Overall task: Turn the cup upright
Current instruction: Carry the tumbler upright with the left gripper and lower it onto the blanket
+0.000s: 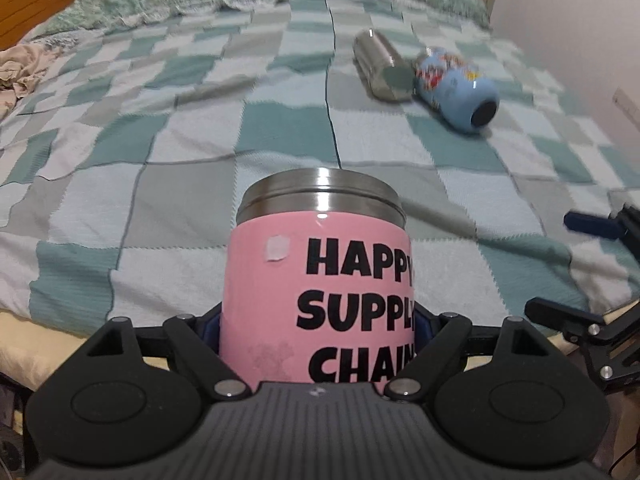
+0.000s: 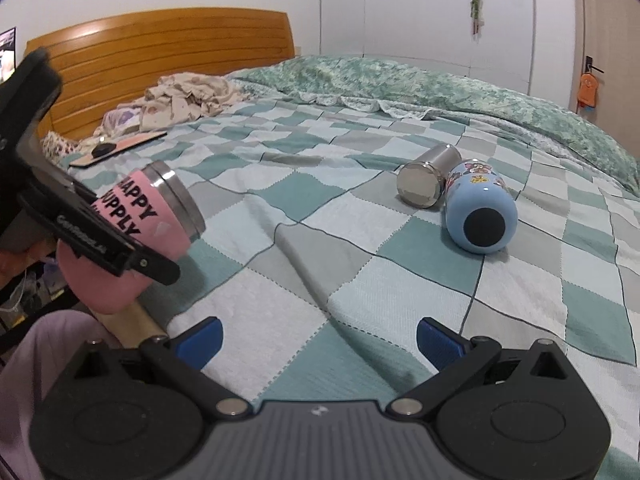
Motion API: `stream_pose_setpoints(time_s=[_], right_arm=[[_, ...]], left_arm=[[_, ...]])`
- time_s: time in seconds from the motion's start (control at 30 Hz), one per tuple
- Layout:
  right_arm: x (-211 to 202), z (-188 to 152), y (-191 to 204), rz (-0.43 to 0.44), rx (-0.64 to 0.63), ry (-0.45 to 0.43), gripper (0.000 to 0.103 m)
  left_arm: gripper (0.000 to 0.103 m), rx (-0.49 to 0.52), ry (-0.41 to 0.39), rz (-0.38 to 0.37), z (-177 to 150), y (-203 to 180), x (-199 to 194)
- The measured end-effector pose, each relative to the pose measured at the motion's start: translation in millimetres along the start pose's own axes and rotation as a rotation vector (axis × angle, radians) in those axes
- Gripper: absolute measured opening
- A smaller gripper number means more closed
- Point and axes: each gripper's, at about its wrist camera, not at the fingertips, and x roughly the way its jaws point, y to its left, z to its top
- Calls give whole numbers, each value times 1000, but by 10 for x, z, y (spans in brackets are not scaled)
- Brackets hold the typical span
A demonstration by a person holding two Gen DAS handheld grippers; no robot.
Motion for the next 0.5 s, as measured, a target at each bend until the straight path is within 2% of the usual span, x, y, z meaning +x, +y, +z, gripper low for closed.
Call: stream_pose_setpoints(time_s=[0.1, 0.2, 0.27, 0.33, 0.5], right_arm=[[-49, -7, 54, 4, 19, -52, 103], [-66, -21, 137, -6, 27, -103, 103], [-65, -22, 186, -11, 33, -131, 103], [-52, -21, 226, -13, 48, -151, 103], [-8, -6, 282, -16, 72, -163, 103]], left_arm=[[84, -17, -102, -18, -10, 97, -177], [84, -51, -255, -19, 1, 219, -311], [84, -54, -371, -2, 1, 274, -332], [84, -53, -448, 31, 27, 299, -282], [85, -100, -523, 65, 176, 394, 48]])
